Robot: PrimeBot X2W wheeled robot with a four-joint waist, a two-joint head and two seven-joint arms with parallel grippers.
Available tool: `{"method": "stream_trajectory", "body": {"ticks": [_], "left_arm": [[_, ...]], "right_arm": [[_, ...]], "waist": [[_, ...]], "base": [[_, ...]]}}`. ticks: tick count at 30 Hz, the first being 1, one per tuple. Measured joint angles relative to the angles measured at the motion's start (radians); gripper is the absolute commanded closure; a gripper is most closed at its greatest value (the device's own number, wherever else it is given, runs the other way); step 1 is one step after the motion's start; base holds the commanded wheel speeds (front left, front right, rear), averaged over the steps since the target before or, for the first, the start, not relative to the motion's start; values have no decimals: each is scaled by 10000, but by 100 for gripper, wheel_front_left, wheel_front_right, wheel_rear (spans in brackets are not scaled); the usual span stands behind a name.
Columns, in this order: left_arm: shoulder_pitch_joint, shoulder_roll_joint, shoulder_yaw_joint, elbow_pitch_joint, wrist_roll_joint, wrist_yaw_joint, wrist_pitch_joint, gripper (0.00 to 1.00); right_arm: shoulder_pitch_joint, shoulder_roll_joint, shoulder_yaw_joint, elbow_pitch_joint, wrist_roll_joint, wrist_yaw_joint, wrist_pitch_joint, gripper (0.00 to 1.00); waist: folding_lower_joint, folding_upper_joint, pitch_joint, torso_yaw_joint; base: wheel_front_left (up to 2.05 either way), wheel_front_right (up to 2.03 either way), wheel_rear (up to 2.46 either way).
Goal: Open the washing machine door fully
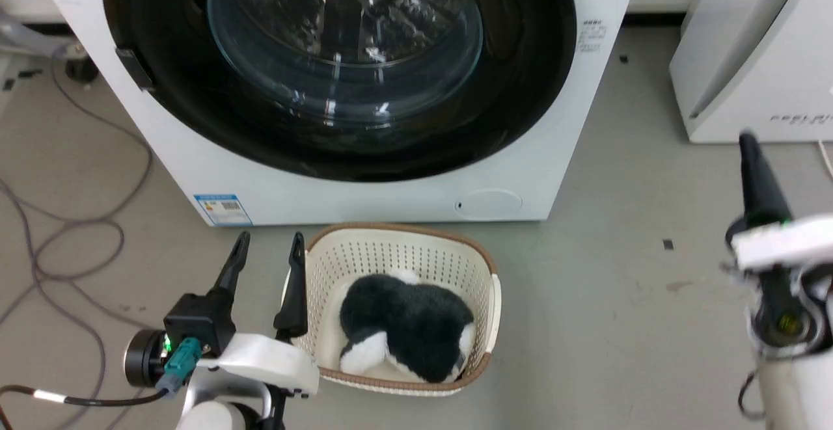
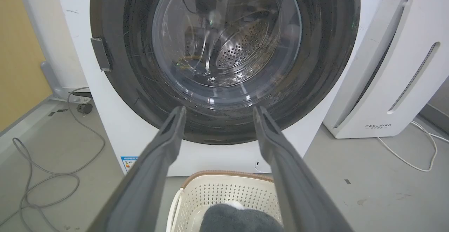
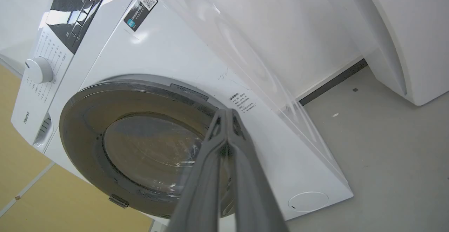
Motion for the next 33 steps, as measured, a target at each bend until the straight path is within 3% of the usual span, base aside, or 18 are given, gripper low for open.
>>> {"method": "stream_trajectory", "body": {"ticks": [17,33], "left_arm": [[-785,-2,63,-230,-196,-245,-357,0],[-1296,-2,65,-288,-522,-397,-679,0]], "right_arm": [[-4956,-1022,1072,2972,2134,-2,1678,100],[-8952,-869,2989,5588,3035,0,4171,100]], "waist": [[0,0,1402,-38],[-1,0,2405,-41]], "base": [[0,0,0],[0,0,0]]}}
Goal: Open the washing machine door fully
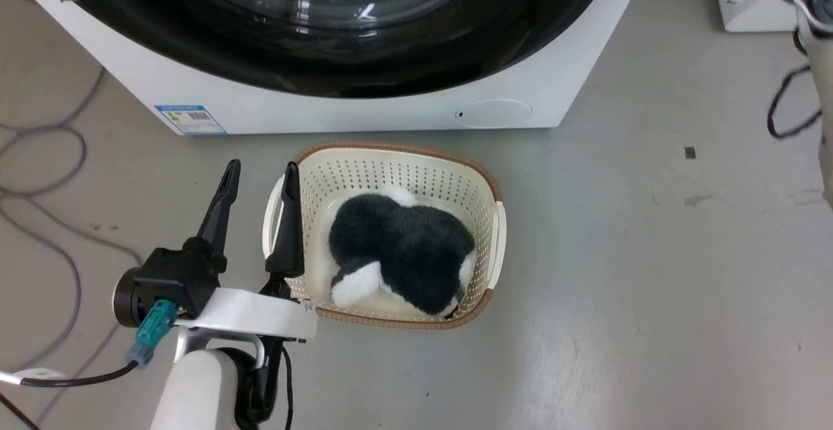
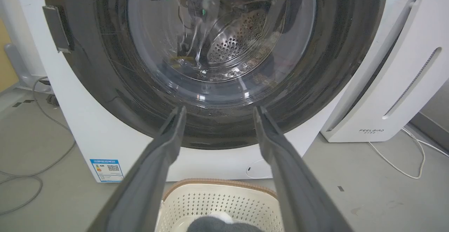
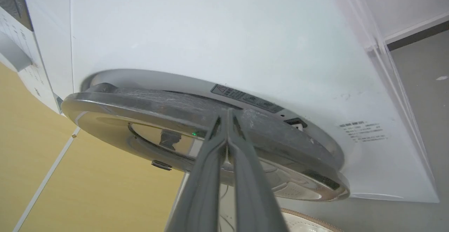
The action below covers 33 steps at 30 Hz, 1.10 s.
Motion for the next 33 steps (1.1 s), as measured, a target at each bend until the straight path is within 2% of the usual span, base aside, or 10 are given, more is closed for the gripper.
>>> {"method": "stream_trajectory", "body": {"ticks": [11,19,26,33], "left_arm": [[-351,0,-63,8,-205,-31,-224,0],[-606,0,-192,44,-433,-111,-393,0],[-652,0,-228,125,-548,-128,-543,0],[-770,0,-255,184,-602,-128,-550,0]], "right_arm": [[-2345,545,1068,1887,428,0,765,100],[-3662,602,1697,3072,882,-2,1664,100],[-4494,644,2128,3881,1507,-2,2819,100],[-4493,819,2192,4006,1708,-2,3559,100]], "waist": [[0,0,622,-13],[0,0,1013,19],[-1,1,1186,-12],[-1,0,1046,-33]], "base": [[0,0,0],[0,0,0],[0,0,0],[0,0,0]]}}
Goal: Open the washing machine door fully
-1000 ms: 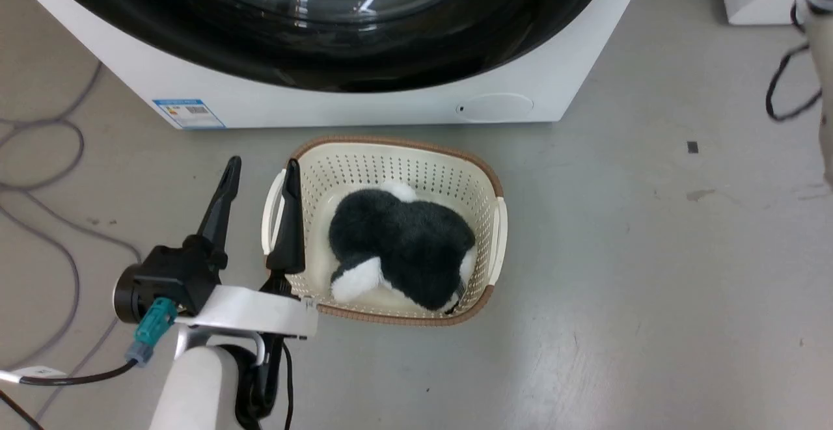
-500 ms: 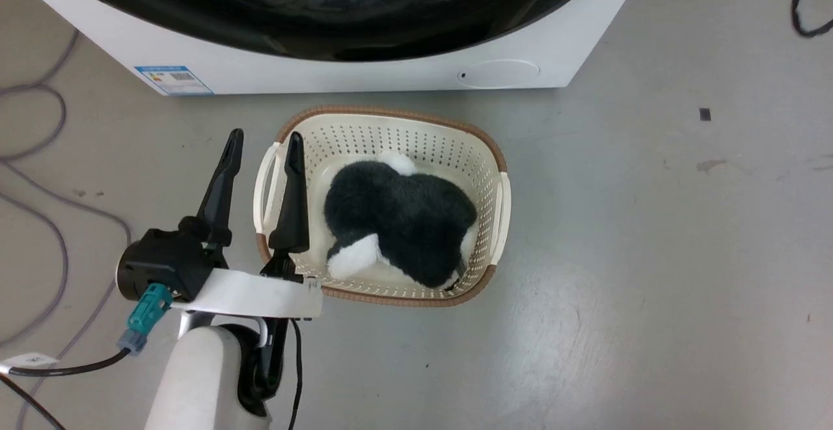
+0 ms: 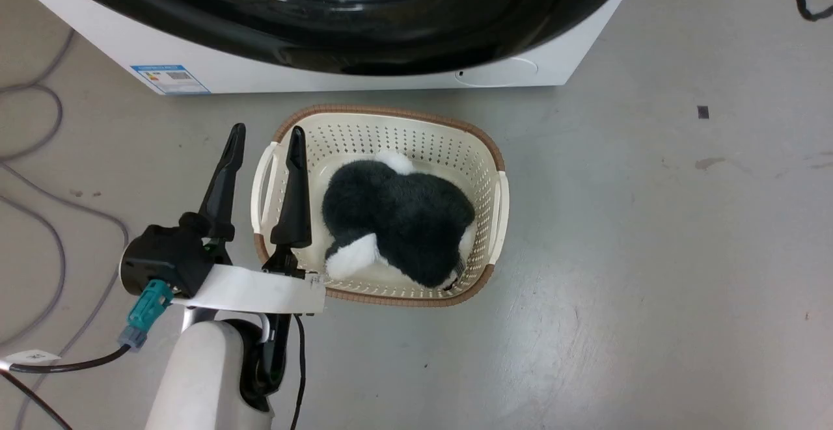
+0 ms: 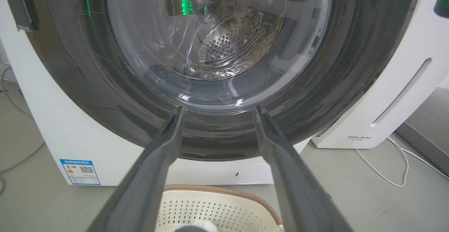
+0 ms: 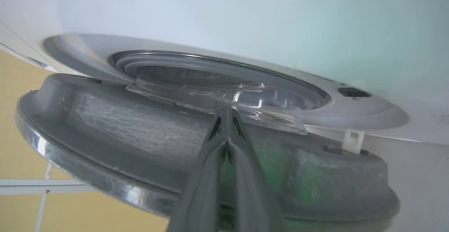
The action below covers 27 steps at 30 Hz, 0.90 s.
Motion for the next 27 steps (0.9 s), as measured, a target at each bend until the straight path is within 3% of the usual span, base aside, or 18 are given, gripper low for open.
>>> {"method": "stream_trajectory", "body": {"ticks": [9,27], "left_arm": [[27,0,-100,182,-6,2,0,0],[1340,0,-25,828,627,-88,0,0]], "right_arm": [[787,8,-56,-336,286,0,892,100],[4895,100,-336,-2510,1237,0,1908,100]], "waist": [[0,0,-462,64],[-2,0,-2480,427]], "base": [[0,0,0],[0,0,0]]}}
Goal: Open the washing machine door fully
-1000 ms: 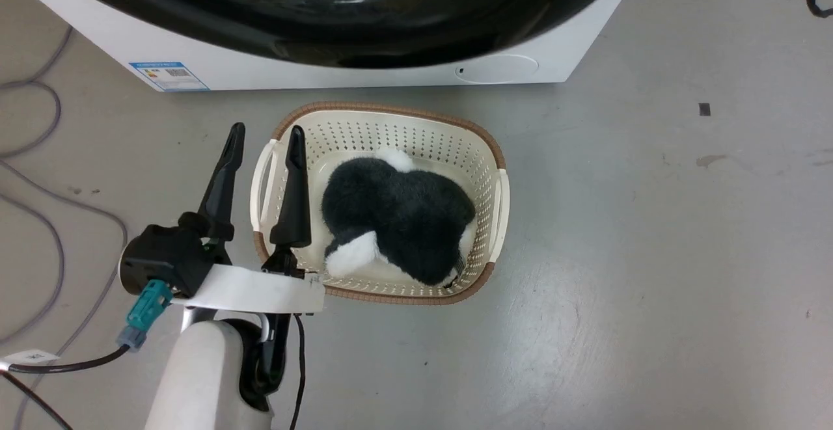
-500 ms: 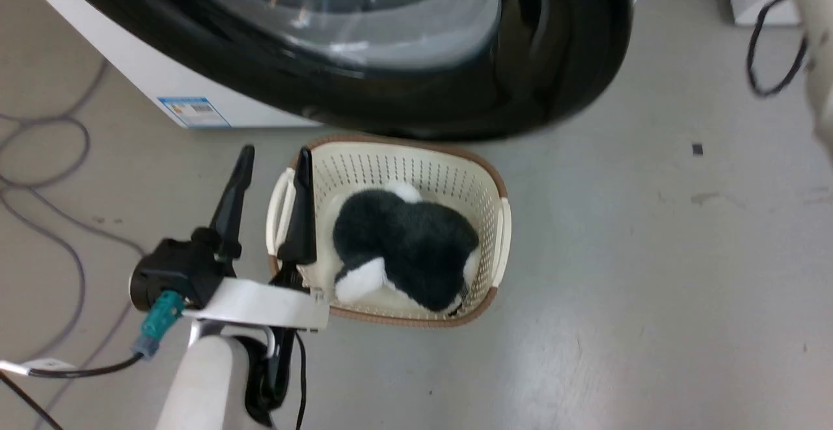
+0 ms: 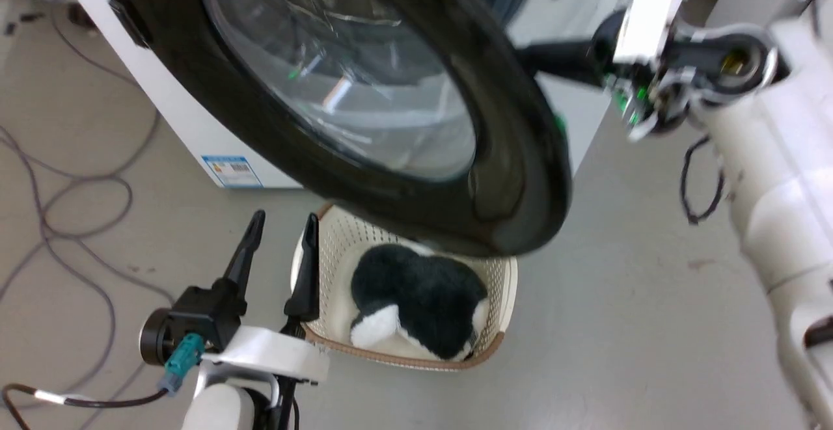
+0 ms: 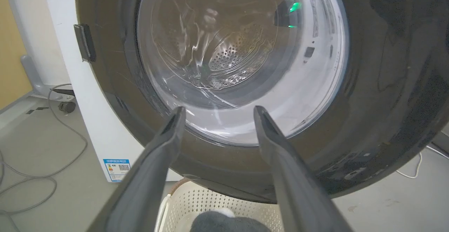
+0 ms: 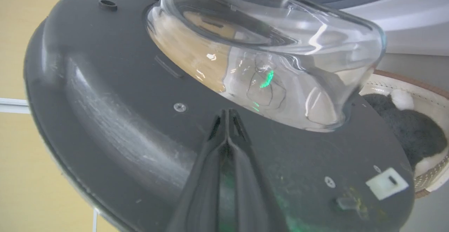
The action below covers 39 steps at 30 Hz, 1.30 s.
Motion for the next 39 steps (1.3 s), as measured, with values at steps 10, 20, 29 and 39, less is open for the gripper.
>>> {"method": "stream_trajectory", "body": {"ticks": [10,20,29,39], "left_arm": [[503,0,48,215,326,-42,0,0],[732,0,184,314,464,-46,0,0],[933,0,217,380,472,-40,0,0],[974,-2,196,458,408,21,-2,0]], "right_arm": [[1796,240,-52,-1243,366,0,257,100],[3174,527,25,-2449,640,0,353,100],[4375,671,98,-3310,974,0,228,100],[6771,729,-1264,-5453,1448,0,-2188,0]], "waist": [[-1,0,-776,274],[-1,0,-1096,428],[0,0,-1303,473],[1,0,-1491,479]], "base": [[0,0,0],[0,0,0],[0,0,0],[0,0,0]]}}
